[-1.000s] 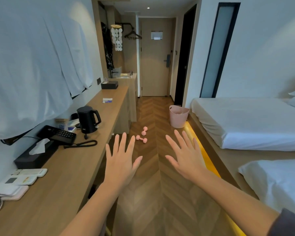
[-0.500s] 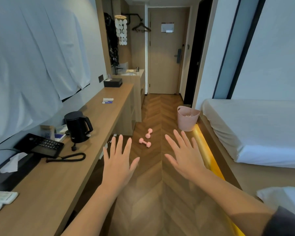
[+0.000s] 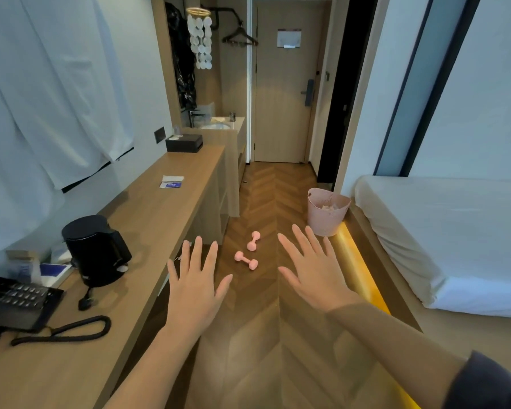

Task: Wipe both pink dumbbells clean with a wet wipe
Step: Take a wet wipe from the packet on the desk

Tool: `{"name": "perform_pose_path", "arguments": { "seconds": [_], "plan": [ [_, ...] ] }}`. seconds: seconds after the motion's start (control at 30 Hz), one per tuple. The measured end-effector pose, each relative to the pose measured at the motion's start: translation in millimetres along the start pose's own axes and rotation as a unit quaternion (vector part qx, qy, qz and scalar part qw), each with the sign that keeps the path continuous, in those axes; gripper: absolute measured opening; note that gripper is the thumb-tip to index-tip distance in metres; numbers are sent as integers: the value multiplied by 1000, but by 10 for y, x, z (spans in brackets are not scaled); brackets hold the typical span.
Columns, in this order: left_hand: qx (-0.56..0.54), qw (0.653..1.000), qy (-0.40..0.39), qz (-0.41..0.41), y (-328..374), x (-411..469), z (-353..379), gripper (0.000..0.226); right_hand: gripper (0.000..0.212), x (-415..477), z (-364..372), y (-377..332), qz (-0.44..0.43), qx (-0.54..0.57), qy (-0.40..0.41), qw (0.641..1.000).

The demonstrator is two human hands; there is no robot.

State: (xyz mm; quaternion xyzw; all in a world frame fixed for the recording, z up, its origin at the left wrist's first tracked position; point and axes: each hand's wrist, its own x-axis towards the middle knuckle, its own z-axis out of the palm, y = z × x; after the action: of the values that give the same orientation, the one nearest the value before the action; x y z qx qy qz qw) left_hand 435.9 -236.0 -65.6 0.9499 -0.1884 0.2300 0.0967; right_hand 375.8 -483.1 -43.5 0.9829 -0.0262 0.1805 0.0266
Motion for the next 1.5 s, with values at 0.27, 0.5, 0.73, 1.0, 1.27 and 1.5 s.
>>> {"name": "perform_pose_path", "arguments": {
  "seconds": [0.27, 0.5, 0.73, 1.0, 1.27, 1.5],
  "plan": [
    [20, 1000, 7, 15, -496, 1357, 630, 69, 65, 1419, 531, 232, 10, -31, -14, 999],
    [35, 999, -1, 37, -620, 2129, 1116, 69, 65, 2272, 963, 316, 8, -19, -57, 998],
    [34, 998, -40, 18, -641, 2979, 1750, 70, 62, 3266, 1440, 595, -28, 2, -69, 997],
    [64, 994, -89, -18, -600, 4082, 2533, 69, 60, 4617, 2069, 1133, -74, 24, -93, 993],
    [95, 985, -117, -82, -783, 4745, 3013, 67, 60, 5620, 2487, 1380, -99, 43, -110, 988],
    [82, 979, -144, -116, -1082, 5406, 3562, 70, 63, 6400, 3012, 1446, -122, 70, -138, 980]
  ]
}}
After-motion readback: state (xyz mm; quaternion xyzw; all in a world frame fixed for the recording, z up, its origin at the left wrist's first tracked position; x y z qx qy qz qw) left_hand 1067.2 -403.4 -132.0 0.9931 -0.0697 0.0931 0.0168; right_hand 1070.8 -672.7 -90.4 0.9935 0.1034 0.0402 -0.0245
